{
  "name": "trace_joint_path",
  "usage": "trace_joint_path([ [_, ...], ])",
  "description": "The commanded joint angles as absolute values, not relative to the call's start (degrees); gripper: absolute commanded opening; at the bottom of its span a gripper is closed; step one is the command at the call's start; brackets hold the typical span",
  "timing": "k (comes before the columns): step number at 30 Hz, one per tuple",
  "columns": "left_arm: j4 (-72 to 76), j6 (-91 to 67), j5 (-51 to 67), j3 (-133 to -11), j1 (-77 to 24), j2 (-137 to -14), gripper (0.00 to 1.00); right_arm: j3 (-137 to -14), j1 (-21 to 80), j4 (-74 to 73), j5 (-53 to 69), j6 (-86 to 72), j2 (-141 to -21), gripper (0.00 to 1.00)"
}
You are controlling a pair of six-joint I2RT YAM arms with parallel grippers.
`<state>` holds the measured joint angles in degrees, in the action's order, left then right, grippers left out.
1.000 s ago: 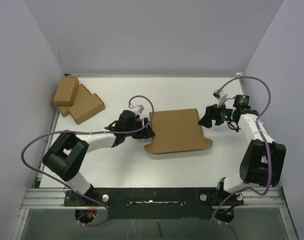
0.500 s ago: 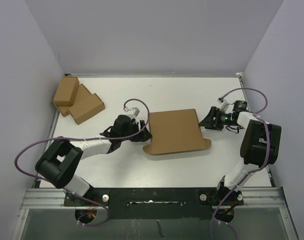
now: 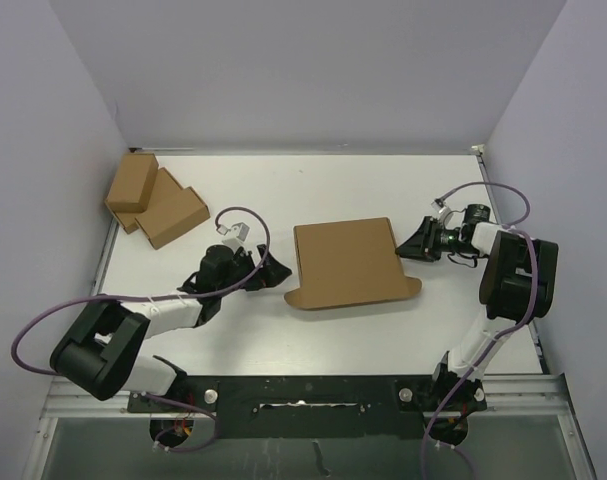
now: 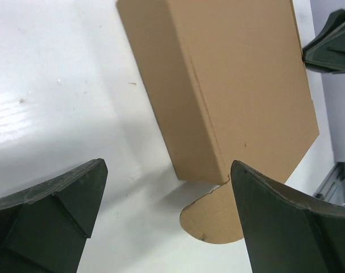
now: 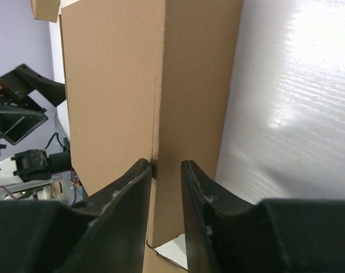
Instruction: Fold the paper box
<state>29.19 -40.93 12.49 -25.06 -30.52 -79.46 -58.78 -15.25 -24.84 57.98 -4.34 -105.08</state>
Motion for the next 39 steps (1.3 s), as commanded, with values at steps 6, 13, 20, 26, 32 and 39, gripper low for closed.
trace_joint_path([
  [6,45.29,-53.34,16.50,-22.27,-29.00,-82.47,0.98,-60.63,-19.59,-25.78,58.49,-5.16,-111.04,0.22],
  [13,56.11,-59.83,16.88,-23.54,-31.96,-92.70,0.98,-60.56,-19.62,-25.91,58.07,-5.11,-111.33,0.21],
  [20,56.89,-60.80,14.08,-24.43,-33.43,-96.93,0.98,-61.63,-20.03,-26.15,64.83,-3.44,-109.44,0.48],
  [26,56.28,-60.11,13.89,-24.98,-33.48,-97.73,0.98,-61.89,-18.62,-26.48,66.86,-1.79,-108.51,0.64],
  [32,55.92,-59.61,13.60,-25.49,-33.48,-98.94,0.98,-63.21,-16.48,-29.09,61.96,-0.36,-110.64,0.52],
  [39,60.84,-60.96,14.05,-24.64,-33.48,-101.62,0.98,-62.66,-19.19,-29.35,61.19,-1.44,-113.40,0.21],
])
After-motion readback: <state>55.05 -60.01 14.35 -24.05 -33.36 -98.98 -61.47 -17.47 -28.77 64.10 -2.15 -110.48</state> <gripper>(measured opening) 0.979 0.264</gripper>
